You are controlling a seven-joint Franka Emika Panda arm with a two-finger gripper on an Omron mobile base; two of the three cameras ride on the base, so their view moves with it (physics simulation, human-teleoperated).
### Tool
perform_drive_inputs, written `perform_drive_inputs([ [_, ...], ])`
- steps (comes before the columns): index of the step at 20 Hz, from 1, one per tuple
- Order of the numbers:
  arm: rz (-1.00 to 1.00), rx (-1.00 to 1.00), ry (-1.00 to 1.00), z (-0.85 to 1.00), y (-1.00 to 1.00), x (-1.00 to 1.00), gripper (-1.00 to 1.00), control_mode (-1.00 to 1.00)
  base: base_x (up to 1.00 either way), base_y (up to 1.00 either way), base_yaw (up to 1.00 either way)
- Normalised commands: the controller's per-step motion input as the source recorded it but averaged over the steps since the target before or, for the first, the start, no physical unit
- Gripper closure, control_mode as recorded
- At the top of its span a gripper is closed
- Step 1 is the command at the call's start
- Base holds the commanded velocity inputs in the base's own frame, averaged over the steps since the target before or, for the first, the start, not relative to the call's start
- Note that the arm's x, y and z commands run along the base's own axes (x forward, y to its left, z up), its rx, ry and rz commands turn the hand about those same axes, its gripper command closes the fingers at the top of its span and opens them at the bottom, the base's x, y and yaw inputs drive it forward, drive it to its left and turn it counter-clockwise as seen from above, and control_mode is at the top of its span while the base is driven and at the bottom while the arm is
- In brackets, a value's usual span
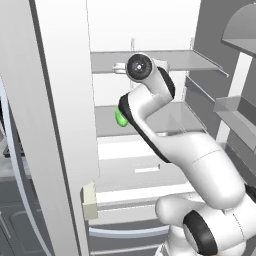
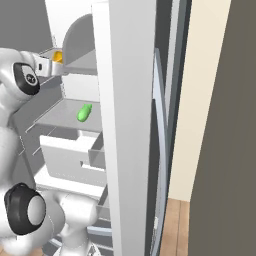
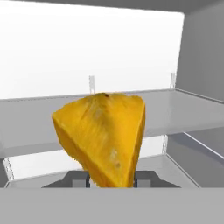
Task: Take the cheese, steak, and corn from the fridge and place them on the plate on the dining counter to create an appetizer plate.
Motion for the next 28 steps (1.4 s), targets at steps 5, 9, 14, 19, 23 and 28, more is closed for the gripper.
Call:
perform_drive_inputs([
  [5, -0.05, 0.0, 0.0, 0.25, -0.24, -0.59, 1.0, -1.0, 0.0, 0.0, 0.0],
  [9, -0.03, 0.0, 0.0, 0.06, -0.08, -0.34, 1.0, 1.0, -0.34, -0.04, -0.03],
  [14, 0.0, 0.0, 0.0, 0.0, 0.0, 0.0, 1.0, 1.0, -0.87, -0.08, -0.02],
  [19, 0.0, 0.0, 0.0, 0.0, 0.0, 0.0, 1.0, 1.0, -1.0, 0.0, 0.0],
  [23, 0.0, 0.0, 0.0, 0.0, 0.0, 0.0, 1.0, 1.0, -1.0, 0.03, 0.0],
  [28, 0.0, 0.0, 0.0, 0.0, 0.0, 0.0, 1.0, 1.0, -1.0, 0.23, 0.0],
])
